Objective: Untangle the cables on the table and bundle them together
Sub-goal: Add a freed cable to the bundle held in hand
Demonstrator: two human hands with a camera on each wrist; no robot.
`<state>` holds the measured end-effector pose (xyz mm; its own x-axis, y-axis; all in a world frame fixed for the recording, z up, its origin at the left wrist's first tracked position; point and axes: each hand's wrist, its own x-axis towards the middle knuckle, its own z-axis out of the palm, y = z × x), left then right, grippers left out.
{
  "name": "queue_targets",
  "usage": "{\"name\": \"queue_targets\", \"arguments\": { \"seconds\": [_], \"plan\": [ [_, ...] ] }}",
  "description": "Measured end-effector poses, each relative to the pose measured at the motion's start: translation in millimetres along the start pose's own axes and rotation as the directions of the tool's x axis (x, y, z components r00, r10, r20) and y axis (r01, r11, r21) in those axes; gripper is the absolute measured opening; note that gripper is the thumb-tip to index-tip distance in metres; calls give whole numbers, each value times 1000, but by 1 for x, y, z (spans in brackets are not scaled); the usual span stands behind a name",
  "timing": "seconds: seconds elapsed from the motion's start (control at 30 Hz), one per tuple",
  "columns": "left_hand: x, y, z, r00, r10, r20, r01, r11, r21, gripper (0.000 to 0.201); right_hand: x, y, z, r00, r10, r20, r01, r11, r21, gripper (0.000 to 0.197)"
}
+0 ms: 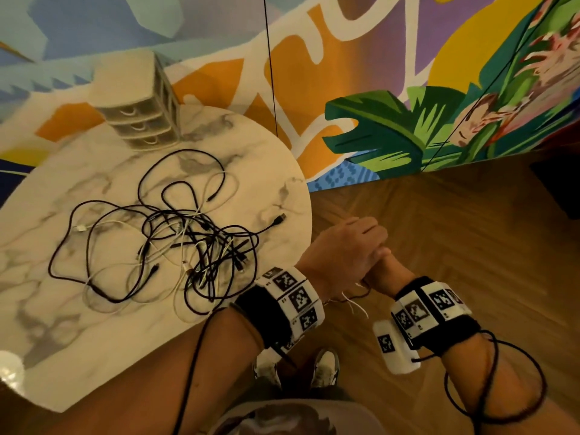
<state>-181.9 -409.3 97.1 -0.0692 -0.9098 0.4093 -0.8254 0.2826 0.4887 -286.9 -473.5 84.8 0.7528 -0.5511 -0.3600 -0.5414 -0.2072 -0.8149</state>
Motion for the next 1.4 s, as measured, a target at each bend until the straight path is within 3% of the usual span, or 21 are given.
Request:
{"name": "queue_targets", "arguments": {
  "seconds": [0.07,0.13,0.2,0.23,0.3,0.37,0.43,0.53,0.6,0.67,0.7,0.77,0.9,1.0,1.2,1.3,1.33,1.4],
  "plan": [
    [-3,-13,-5,982,-172,80,182,972,-147,21,6,4,9,999,-48,-10,49,990,131,26],
    [-9,-44,-7,907,-405,117,420,895,-154,22,16,9,11,998,29,-58,-19,987,158,35],
    [-18,-91,-6,763,-626,163,620,780,90,21,22,15,14,990,120,-71,-109,982,152,47],
    [-24,-114,-7,677,-709,199,653,703,281,24,24,17,16,989,137,-61,-125,978,167,48],
    [-37,-150,-7,553,-795,249,567,577,588,33,28,20,20,989,144,-43,-130,965,228,46],
    [-48,-171,-5,515,-815,266,438,517,735,33,32,23,26,988,152,-16,-141,945,296,40],
    [-53,-178,0,498,-808,315,339,515,787,28,37,27,32,986,166,10,-158,919,362,34],
    [-57,-175,9,528,-744,410,231,590,773,28,39,29,39,980,197,27,-191,892,410,31],
    [-57,-167,10,614,-670,417,251,666,702,25,41,26,44,976,213,37,-208,880,428,29],
    [-54,-151,4,776,-578,252,374,744,554,17,47,20,49,977,209,33,-203,882,426,25],
    [-51,-141,-1,835,-532,140,422,783,458,13,51,14,51,982,185,26,-179,890,419,24],
    [-48,-119,-8,886,-462,-23,446,840,310,7,58,-2,55,994,112,20,-110,895,432,23],
    [-52,-94,-20,894,-432,-122,448,873,191,22,69,-34,60,999,45,-13,-28,794,608,24],
    [-58,-93,-24,879,-441,-184,471,863,183,18,78,-43,61,999,-22,34,-5,767,641,32],
    [-63,-95,-36,904,-392,-171,422,884,203,25,94,-56,71,997,57,59,-82,730,679,34],
    [-68,-98,-37,902,-389,-186,421,887,189,24,101,-59,78,990,117,80,-137,656,742,29],
    [-68,-97,-38,897,-401,-187,431,889,156,22,103,-58,79,991,116,69,-129,661,739,30],
    [-70,-98,-40,846,-512,-147,520,854,17,13,104,-59,82,997,78,28,-77,758,648,34]
  ]
}}
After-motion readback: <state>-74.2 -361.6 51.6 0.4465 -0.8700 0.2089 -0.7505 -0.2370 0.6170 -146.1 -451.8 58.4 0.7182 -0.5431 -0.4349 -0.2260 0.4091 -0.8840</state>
